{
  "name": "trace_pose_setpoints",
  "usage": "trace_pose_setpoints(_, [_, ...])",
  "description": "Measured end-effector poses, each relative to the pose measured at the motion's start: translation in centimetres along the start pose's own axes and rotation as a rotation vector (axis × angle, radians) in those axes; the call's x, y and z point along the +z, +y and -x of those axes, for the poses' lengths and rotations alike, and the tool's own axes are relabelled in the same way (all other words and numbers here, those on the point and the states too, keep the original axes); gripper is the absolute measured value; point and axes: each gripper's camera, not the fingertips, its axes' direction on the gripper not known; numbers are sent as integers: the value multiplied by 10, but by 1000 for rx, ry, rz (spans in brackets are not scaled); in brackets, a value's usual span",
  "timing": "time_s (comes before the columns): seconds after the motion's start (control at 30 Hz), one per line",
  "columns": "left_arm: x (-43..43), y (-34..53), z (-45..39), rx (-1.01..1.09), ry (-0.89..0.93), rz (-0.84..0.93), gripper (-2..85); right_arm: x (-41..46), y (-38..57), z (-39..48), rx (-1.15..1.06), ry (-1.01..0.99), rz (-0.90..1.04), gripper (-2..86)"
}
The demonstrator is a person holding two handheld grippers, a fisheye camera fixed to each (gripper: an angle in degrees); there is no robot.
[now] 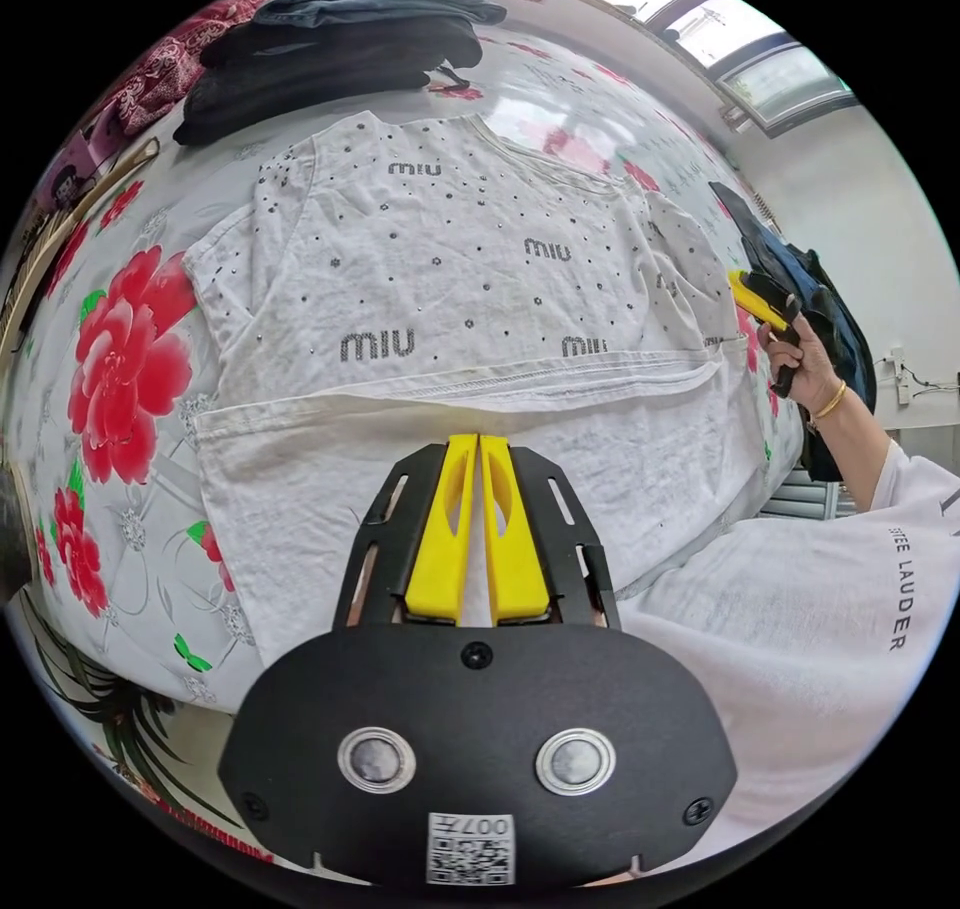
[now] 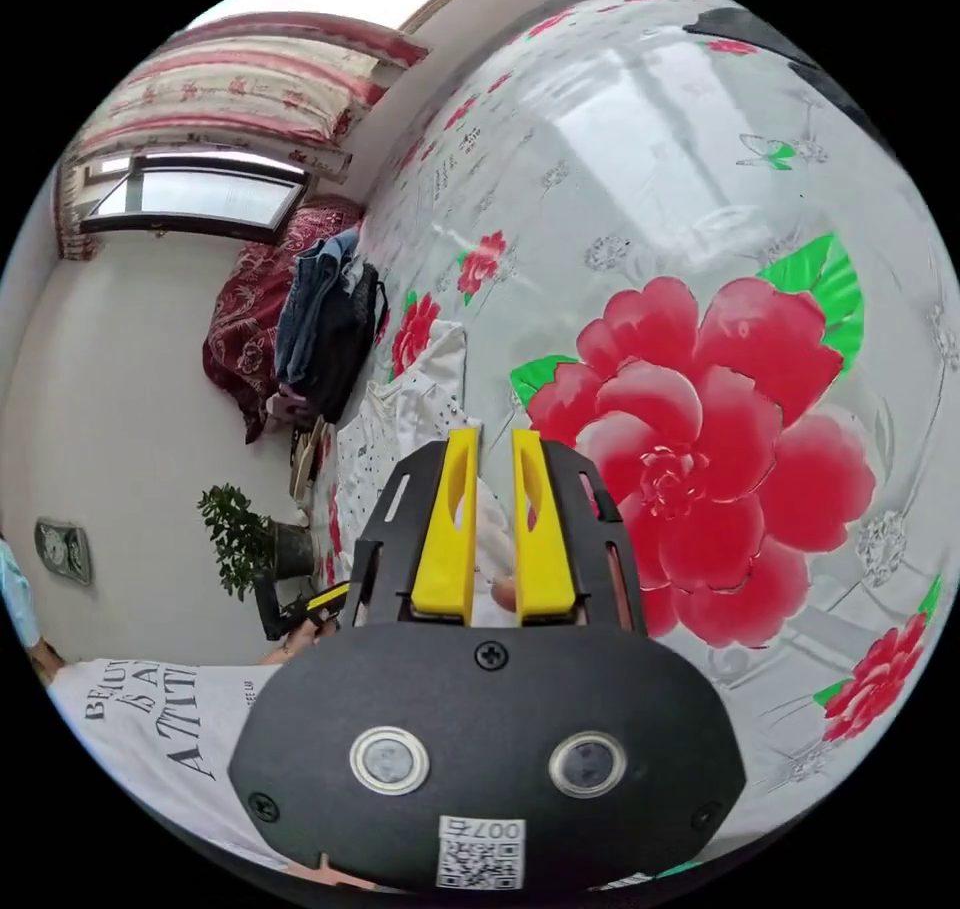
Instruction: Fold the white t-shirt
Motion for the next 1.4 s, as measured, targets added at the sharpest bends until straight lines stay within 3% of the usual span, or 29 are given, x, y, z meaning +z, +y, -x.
trace_pose_setpoints(0.27, [6, -11, -4, 2, -18, 21, -10, 70, -7, 56, -292, 173, 232, 15])
trace_pose_setpoints(0.4, [9, -16, -7, 2, -30, 26, -10, 40, 6, 89, -453, 307, 133, 4])
trace_pose_setpoints(0.57, [12, -20, -13, 12, -59, 31, -10, 8, 34, 160, -768, 823, -22, 4])
trace_pose_setpoints(0.7, [14, -25, -12, 11, -50, 40, -10, 30, 37, 161, -807, 1018, -31, 9])
trace_pose_setpoints(0.73, [15, -26, -11, 9, -43, 41, -10, 28, 37, 157, -797, 1011, -24, 9])
trace_pose_setpoints(0.8, [15, -27, -10, 1, -35, 40, -10, -2, 37, 153, -746, 810, -102, 10])
trace_pose_setpoints(0.87, [16, -27, -10, -3, -33, 35, -10, -64, 23, 116, -494, 390, -215, 18])
trace_pose_setpoints(0.97, [17, -27, -9, -7, -26, 24, -10, -101, 6, 29, -137, 121, -195, 40])
trace_pose_setpoints(1.07, [18, -27, -8, -14, -14, 20, -10, -99, 16, -24, 9, 109, -157, 57])
trace_pose_setpoints(1.3, [19, -33, -14, 3, -44, 40, -10, -47, 3, -37, 63, 89, -125, 56])
trace_pose_setpoints(1.4, [19, -35, -15, 7, -51, 50, -10, -24, -12, 19, -163, 264, -106, 27])
